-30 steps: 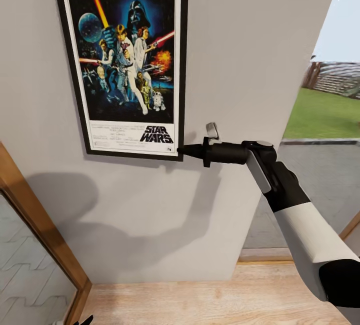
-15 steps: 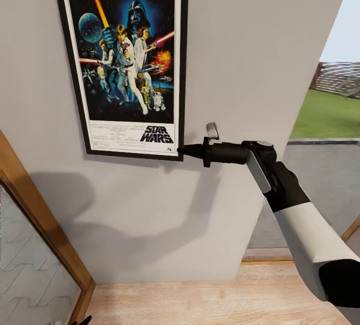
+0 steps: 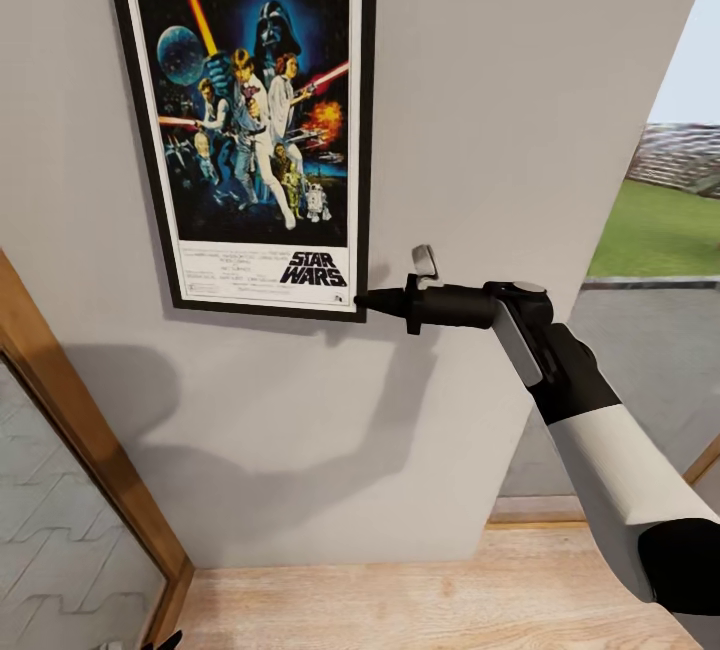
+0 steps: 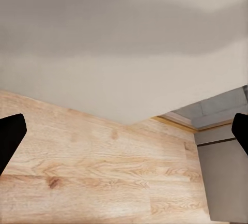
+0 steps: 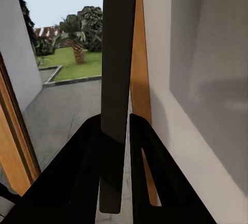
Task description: Pick up the poster from the kitchen countertop and hang it on one of the wall nails in the kitchen.
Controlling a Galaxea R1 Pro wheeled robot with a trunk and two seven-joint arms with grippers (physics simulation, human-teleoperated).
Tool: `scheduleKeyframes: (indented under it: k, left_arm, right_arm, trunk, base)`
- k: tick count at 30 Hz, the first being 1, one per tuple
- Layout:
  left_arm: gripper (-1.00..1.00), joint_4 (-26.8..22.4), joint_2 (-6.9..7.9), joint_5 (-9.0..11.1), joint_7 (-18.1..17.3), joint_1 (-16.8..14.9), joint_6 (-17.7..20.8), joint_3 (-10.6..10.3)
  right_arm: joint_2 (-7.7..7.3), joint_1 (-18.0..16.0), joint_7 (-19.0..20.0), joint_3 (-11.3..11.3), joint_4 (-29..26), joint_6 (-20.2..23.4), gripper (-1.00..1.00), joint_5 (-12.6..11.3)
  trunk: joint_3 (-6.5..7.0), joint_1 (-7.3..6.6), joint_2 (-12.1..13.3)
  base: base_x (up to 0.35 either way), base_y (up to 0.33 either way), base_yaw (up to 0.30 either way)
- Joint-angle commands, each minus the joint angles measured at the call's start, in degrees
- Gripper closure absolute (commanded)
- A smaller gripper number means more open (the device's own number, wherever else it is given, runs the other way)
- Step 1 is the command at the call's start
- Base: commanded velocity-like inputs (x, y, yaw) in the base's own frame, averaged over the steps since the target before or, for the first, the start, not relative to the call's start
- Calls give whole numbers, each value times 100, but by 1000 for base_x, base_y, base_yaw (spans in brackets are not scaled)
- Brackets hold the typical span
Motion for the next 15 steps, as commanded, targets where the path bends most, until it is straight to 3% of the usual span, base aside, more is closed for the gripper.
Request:
scheduleKeyframes:
  k: [1,15]
  left_arm:
    - [-100,-1,2,40,-8,-4,-33,-48]
    - [-100,-1,2,40,-8,-4,-33,-48]
  right_arm:
    - [-5,-7,-2,13,1,63,100,-57]
    - [-5,-7,-1,13,1,63,100,-60]
  trunk:
    - [-13,4,-13]
    - [-13,4,-13]
  base:
    - [0,1,0]
    - [0,0,0]
